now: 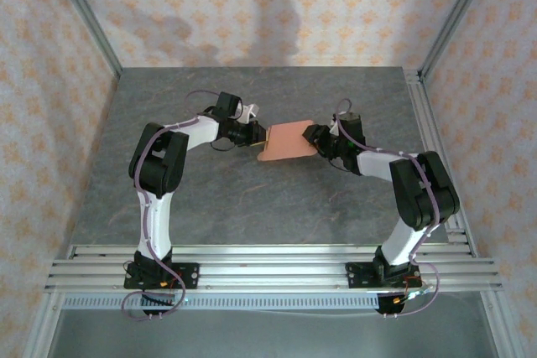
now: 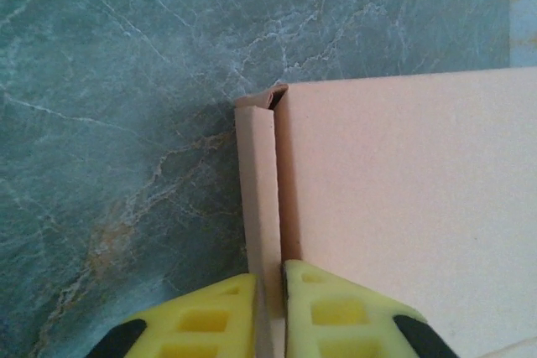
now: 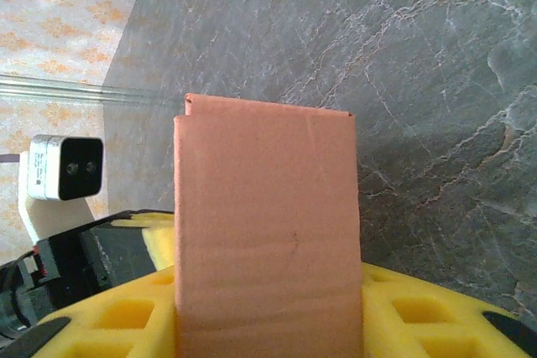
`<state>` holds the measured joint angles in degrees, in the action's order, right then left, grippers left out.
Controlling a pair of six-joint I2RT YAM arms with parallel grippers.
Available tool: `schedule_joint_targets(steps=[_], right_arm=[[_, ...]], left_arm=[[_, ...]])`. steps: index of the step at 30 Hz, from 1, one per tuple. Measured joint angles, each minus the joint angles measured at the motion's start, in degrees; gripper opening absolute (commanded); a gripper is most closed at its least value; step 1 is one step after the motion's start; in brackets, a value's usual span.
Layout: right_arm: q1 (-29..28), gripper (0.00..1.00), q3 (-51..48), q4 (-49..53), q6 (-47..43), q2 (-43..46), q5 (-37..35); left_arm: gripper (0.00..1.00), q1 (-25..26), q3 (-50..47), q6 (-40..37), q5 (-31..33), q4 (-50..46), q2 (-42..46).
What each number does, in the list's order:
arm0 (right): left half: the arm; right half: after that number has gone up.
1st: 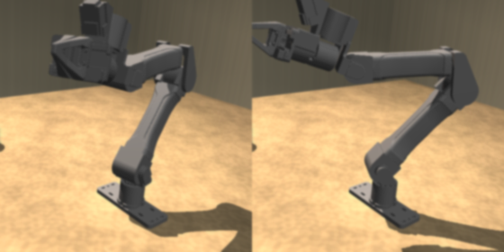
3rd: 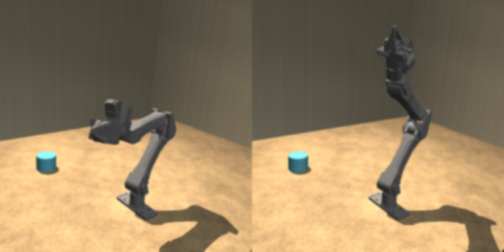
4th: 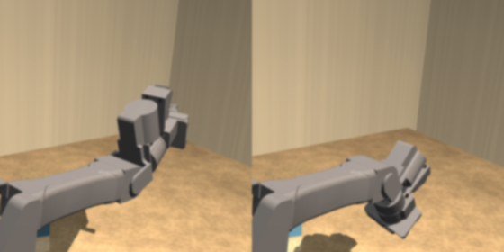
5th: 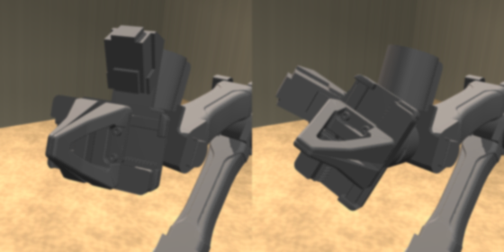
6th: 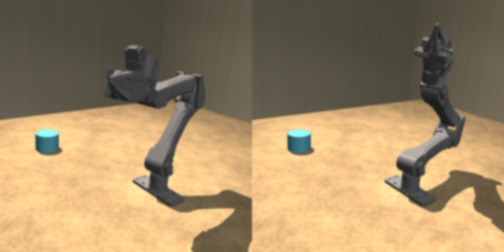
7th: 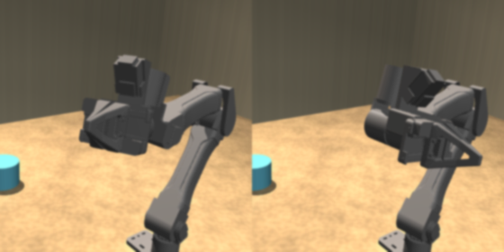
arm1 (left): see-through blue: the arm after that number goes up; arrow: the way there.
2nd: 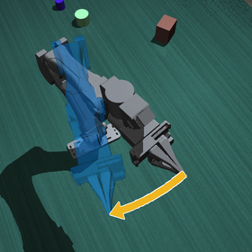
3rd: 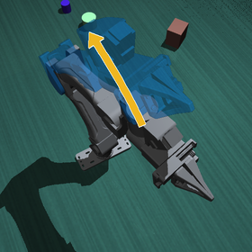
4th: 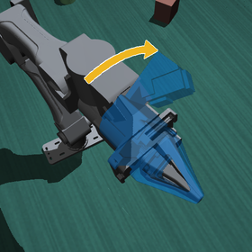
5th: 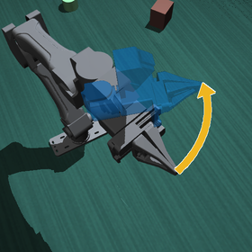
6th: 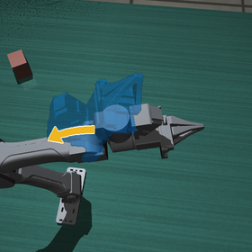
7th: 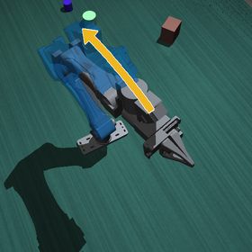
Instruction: Fold the paper box
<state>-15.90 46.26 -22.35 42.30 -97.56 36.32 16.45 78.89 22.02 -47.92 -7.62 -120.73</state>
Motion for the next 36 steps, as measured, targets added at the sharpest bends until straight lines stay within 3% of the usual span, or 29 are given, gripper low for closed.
schedule_joint_targets(steps=[3, 4, 7, 9, 11, 12, 17, 22, 25, 31, 36], right_arm=[[0.0, 0.42, 0.0, 0.6, 0.1, 0.4, 0.1], [0.0, 0.42, 0.0, 1.0, 0.1, 0.8, 0.1], [0.4, 0.42, 0.0, 2.0, 0.2, 2.5, -0.5], [1.1, 0.42, 0.0, 2.2, 0.2, 3.8, -0.9], [1.6, 0.43, 0.0, 2.6, 0.2, 5.0, -1.3], [1.9, 0.43, 0.0, 3.1, 0.1, 5.7, -1.6], [3.3, 0.44, 0.0, 5.4, 0.1, 9.2, -2.0], [4.9, 0.44, 0.0, 8.5, 0.2, 13.9, -1.2], [5.2, 0.44, 0.0, 11.1, 0.2, 17.9, -0.4], [6.7, 0.43, 0.6, 14.8, 2.4, 24.0, 4.3], [7.7, 0.42, 0.7, 15.1, 7.4, 25.2, 9.6]], left_arm=[[0.38, 0.0, -3.7, 0.3, 2.2, 2.3, 2.3], [0.47, 0.0, -5.3, 0.4, 3.1, 3.2, 3.4], [0.51, 0.0, -10.3, 0.1, 5.9, 6.2, 7.8], [0.81, 0.0, -13.8, -1.2, 7.8, 8.9, 11.6], [0.97, 0.3, -17.8, -2.4, 10.7, 12.8, 16.2], [1.0, 0.6, -20.1, -3.2, 12.3, 14.8, 19.0], [1.0, 5.9, -30.0, -12.6, 23.7, 24.9, 30.9], [1.0, 16.4, -37.2, -30.0, 35.1, 32.8, 38.1], [1.0, 19.2, -39.3, -39.6, 39.9, 35.5, 40.2], [1.0, 21.1, -43.9, -57.2, 42.9, 41.9, 42.2], [0.99, 21.8, -45.2, -65.8, 42.9, 45.5, 42.3]])
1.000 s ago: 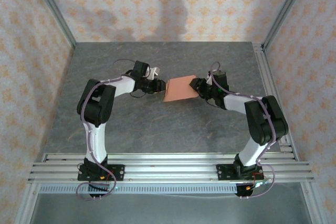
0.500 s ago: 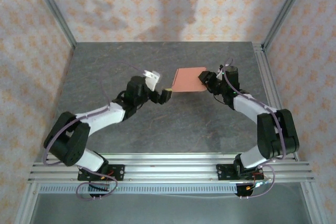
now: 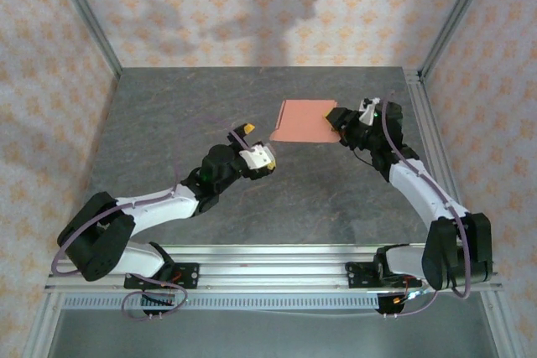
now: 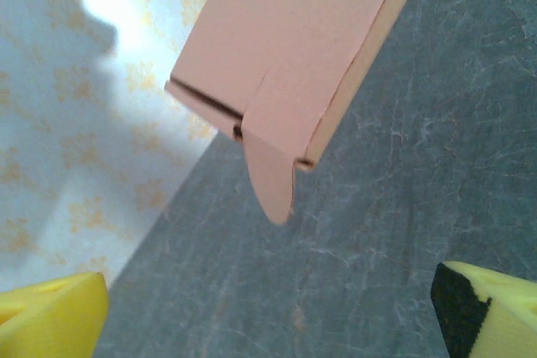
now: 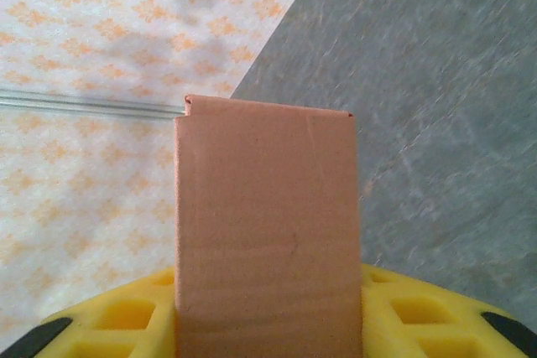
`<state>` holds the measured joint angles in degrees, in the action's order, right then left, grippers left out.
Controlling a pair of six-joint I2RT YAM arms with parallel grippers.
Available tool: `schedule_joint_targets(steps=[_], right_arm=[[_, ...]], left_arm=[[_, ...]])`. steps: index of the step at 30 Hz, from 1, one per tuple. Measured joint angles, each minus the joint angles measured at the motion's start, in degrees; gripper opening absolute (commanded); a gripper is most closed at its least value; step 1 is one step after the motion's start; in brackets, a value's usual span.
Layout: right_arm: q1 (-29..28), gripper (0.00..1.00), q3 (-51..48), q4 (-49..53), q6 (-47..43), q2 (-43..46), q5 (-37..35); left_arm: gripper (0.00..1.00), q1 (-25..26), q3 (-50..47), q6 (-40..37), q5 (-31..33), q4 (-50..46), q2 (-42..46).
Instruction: Fold the paper box
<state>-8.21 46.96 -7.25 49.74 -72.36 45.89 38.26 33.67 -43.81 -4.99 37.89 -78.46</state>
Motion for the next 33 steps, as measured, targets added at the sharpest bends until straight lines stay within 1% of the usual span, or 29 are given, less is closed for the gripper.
schedule_joint_targets(steps=[4, 8, 13, 17, 21, 26, 33], right_arm=[[0.4, 0.41, -0.3, -1.3, 5.6, 0.4, 4.7], [0.9, 0.4, -1.6, -3.2, 10.7, 0.7, 8.2], [0.9, 0.4, -3.4, -3.8, 15.1, 0.7, 12.1], [0.9, 0.4, -3.4, -1.2, 15.2, 1.1, 14.1], [0.9, 0.4, -3.4, 2.8, 14.1, 2.4, 15.1], [0.9, 0.4, -3.4, 5.2, 13.7, 3.0, 15.5], [0.9, 0.4, -3.4, 8.5, 12.6, 3.0, 16.1]], left_arm=[[0.98, 1.1, -0.1, -5.4, -0.1, 2.7, 0.0], [0.95, 1.1, 0.2, -9.3, -0.1, 3.3, 0.0], [0.85, 1.1, 1.5, -12.4, -0.6, 3.3, 0.2], [0.77, 1.1, 2.3, -14.4, -1.2, 2.3, 0.9], [0.75, 1.1, 2.7, -15.3, -2.3, 1.0, 1.8], [0.71, 1.1, 3.0, -16.1, -4.1, -1.7, 2.3], [0.6, 1.4, 3.1, -16.3, -6.9, -5.8, 3.0]])
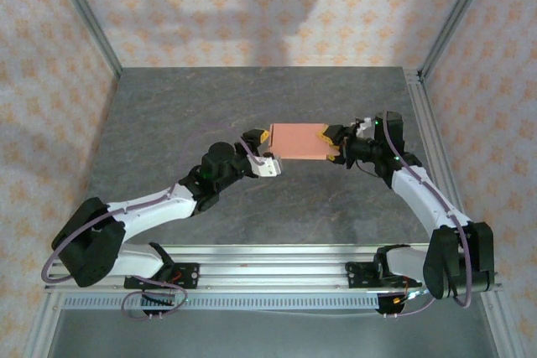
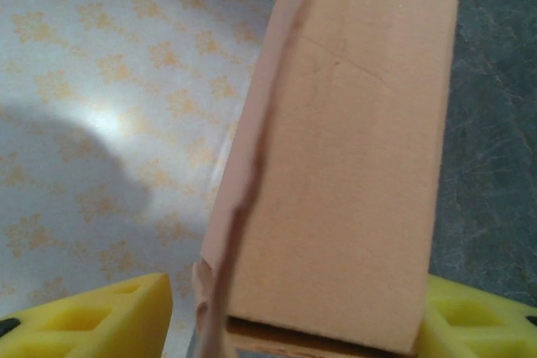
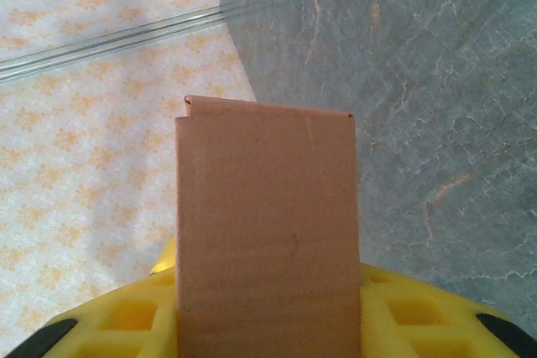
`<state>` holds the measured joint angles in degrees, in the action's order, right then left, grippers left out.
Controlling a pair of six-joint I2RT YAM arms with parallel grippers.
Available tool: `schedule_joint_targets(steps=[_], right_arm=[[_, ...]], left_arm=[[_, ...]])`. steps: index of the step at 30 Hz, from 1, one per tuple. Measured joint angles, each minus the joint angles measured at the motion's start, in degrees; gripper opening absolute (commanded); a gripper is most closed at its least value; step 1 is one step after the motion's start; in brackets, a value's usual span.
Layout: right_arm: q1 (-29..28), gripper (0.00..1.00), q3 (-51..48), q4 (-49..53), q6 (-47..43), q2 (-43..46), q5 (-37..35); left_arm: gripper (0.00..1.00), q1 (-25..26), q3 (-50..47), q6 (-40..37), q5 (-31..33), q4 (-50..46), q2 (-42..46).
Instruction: Fold the paper box
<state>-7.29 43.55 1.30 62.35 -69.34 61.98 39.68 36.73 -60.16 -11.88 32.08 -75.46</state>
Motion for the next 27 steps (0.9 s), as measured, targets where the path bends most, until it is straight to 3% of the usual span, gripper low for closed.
schedule_joint_targets(steps=[8, 19, 21, 27], right_arm=[[0.1, 0.43, 0.0, 1.2, -0.3, 0.0, 0.2], [0.2, 0.48, 0.0, 1.9, -0.9, -0.7, 0.5], [0.2, 0.53, 0.0, 2.2, -1.3, -0.7, 0.5], [0.8, 0.82, 0.2, 2.8, -3.5, -0.7, -0.2]], left_arm=[[0.49, 0.1, 0.8, -0.4, -1.0, -2.6, 0.0], [0.42, 0.1, 1.2, -0.4, -1.0, -4.2, 0.0], [0.41, 0.1, 1.7, -0.3, -1.0, -5.0, -0.1], [0.41, -0.2, 3.0, 1.2, -1.3, -5.9, -1.4]])
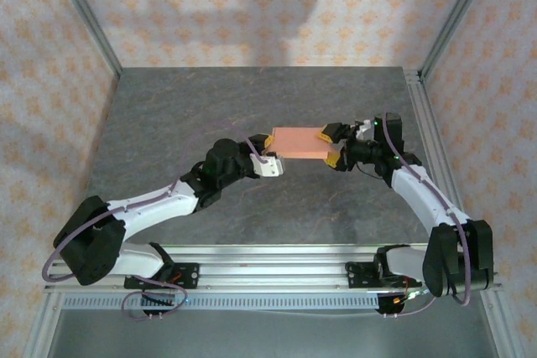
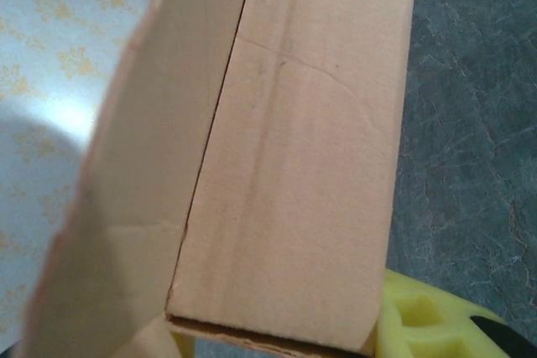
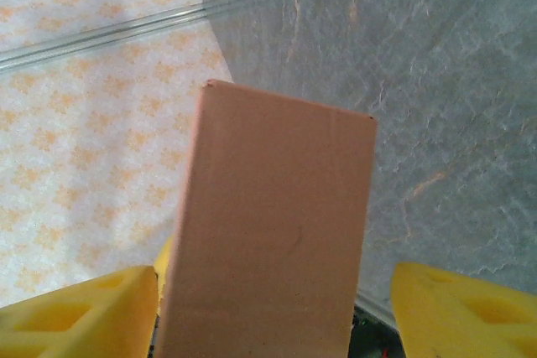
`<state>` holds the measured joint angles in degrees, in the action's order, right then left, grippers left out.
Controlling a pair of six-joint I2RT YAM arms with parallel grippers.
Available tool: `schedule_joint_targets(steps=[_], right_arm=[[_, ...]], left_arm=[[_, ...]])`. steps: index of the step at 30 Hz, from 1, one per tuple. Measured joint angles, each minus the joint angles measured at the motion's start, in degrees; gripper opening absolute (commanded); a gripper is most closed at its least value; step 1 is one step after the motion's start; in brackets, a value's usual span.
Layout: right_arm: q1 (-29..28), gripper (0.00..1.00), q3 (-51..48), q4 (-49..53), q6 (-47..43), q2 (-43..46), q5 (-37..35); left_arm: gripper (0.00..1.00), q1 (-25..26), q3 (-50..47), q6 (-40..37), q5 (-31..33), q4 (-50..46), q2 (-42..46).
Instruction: Fold the paper box
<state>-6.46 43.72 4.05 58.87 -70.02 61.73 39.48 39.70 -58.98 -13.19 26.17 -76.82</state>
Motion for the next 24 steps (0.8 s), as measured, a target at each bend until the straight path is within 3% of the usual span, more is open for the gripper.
schedule_joint_targets(steps=[3, 10, 24], right_arm=[[1.6, 0.87, 0.0, 0.5, -1.1, 0.0, -0.9], [7.2, 0.88, -0.3, 2.0, -5.3, 4.7, -5.0], [7.1, 0.86, 7.3, 13.1, -39.6, 11.4, -17.0]], left_arm=[[0.41, -1.1, 0.0, 1.9, -1.4, -1.7, -0.4], [0.41, -5.2, 2.1, 6.5, -7.7, -11.0, -0.5], [0.4, -7.0, 12.5, 9.3, -16.5, -35.8, -7.5]])
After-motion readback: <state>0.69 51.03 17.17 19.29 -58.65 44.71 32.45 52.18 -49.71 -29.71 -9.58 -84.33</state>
